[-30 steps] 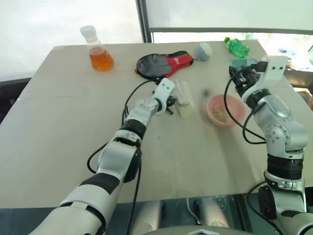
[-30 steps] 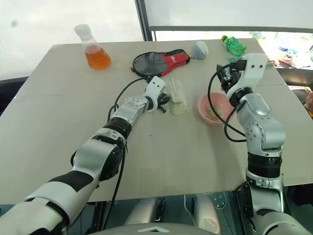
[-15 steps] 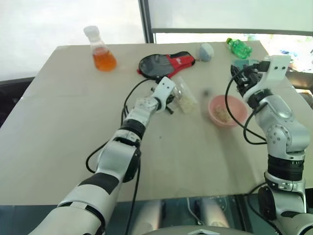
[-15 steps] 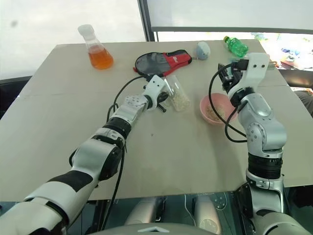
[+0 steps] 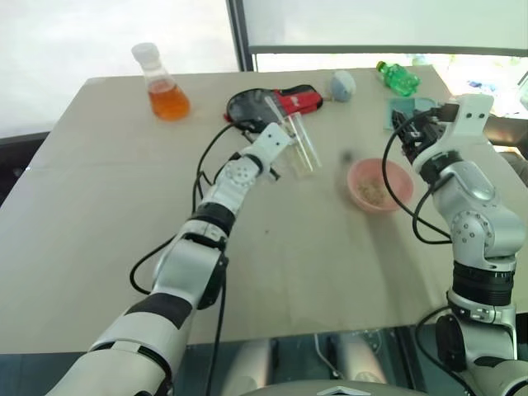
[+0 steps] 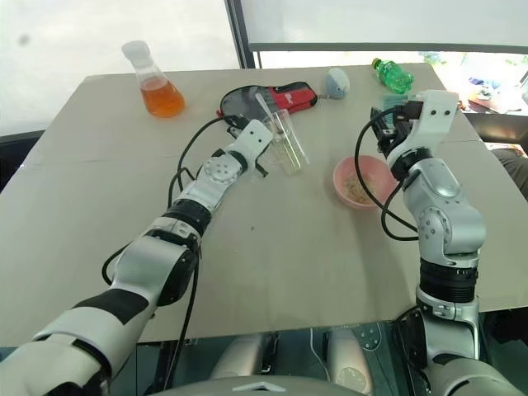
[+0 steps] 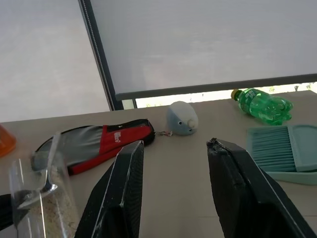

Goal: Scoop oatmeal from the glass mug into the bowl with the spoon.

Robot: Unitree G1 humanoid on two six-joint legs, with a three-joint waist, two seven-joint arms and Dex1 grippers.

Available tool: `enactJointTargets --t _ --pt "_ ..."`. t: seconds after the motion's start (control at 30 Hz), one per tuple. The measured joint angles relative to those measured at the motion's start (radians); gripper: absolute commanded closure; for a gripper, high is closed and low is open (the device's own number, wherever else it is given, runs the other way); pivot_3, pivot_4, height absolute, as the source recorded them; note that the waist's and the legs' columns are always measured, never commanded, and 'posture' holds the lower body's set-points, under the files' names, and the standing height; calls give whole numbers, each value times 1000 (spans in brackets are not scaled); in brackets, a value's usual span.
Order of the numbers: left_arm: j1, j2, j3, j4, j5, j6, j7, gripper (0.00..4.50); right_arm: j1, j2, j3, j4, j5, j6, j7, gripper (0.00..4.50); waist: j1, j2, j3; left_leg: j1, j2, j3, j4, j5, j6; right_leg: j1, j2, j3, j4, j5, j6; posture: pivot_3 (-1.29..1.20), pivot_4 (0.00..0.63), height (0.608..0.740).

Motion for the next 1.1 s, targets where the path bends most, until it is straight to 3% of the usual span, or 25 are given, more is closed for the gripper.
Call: enactJointTargets --t 0.4,0.73,1.1 --pt "90 111 -109 -203 195 -102 134 4475 0 0 -1 0 -2 0 9 2395 -7 0 1 0 0 0 0 0 0 -1 0 0 0 0 0 0 150 740" --pt "281 232 -145 -529 378 -121 273 4475 2 -1 -3 -1 -2 2 15 2395 -5 0 1 -2 0 2 0 0 0 -4 0 3 2 0 0 0 150 740" --pt "411 216 -168 -623 496 -118 427 4475 2 -1 -1 -1 -2 16 20 2395 -4 0 1 -2 0 6 0 -1 1 -8 0 8 8 0 0 0 150 740"
